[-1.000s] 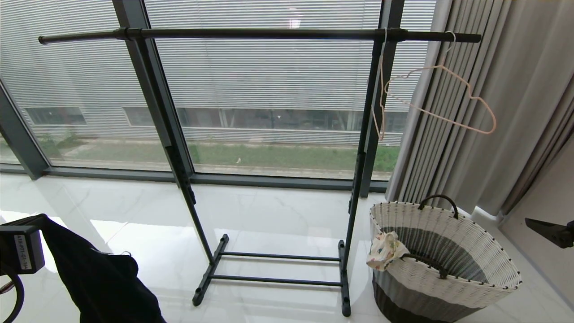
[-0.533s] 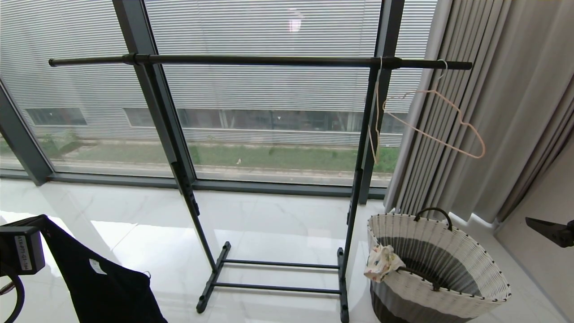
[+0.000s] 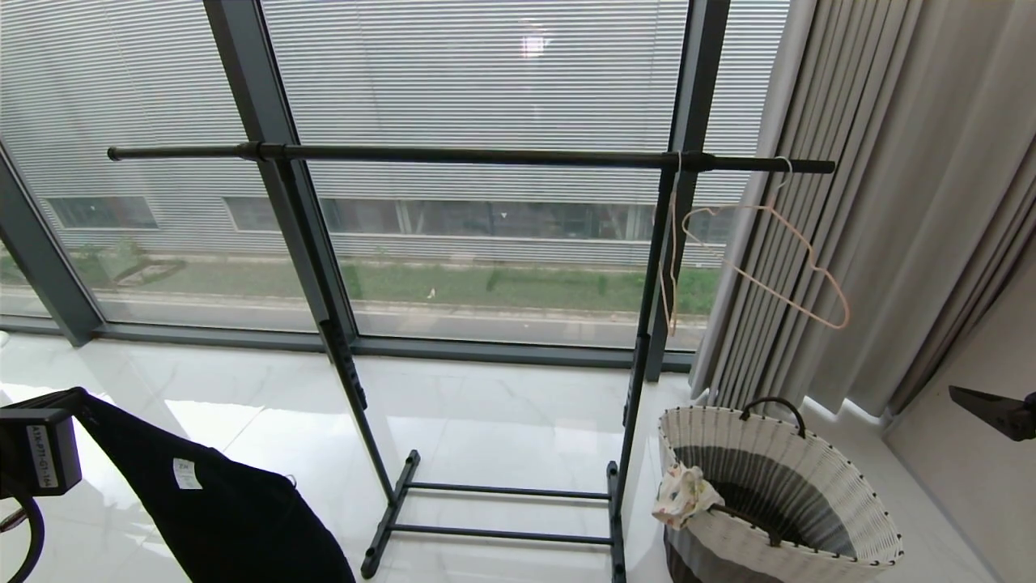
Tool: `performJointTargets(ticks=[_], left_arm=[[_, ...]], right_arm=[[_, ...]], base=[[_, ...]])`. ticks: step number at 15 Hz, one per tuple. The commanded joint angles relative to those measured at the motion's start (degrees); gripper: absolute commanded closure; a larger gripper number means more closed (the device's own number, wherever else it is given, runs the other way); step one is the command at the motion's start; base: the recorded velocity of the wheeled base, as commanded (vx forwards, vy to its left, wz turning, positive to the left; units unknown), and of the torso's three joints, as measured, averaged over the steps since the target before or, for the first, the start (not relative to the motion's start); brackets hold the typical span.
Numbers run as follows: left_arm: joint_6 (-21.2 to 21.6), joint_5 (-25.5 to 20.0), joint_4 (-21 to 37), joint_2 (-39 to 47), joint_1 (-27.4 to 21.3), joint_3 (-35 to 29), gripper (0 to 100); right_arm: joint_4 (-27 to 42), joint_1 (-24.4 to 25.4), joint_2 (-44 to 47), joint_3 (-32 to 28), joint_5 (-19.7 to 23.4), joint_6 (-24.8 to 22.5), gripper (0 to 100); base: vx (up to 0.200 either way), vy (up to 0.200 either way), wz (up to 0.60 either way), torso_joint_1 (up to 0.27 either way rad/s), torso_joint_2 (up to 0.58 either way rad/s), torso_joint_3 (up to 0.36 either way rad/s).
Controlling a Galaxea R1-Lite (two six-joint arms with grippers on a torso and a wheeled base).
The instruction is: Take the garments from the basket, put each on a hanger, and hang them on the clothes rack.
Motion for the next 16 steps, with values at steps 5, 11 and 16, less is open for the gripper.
performJointTargets(ticks=[5, 11, 16], left_arm=[[0.24, 0.03, 0.0, 0.14, 0.03, 0.19, 100], [0.24, -0.49, 0.0, 0.05, -0.41, 0.19, 100], [0.24, -0.49, 0.0, -0.04, -2.34, 0.19, 100]], right_arm=[[-0.65, 0.0, 0.16, 0.33, 0.15, 0.02, 0], [-3.03, 0.0, 0.34, 1.13, 0.15, 0.1, 0], [-3.2, -0.09, 0.95, 1.13, 0.15, 0.1, 0]], base=[[0.0, 0.0, 0.0, 0.027, -0.06, -0.03], [0.2, 0.0, 0.0, 0.004, 0.0, 0.0], [0.2, 0.0, 0.0, 0.004, 0.0, -0.001]])
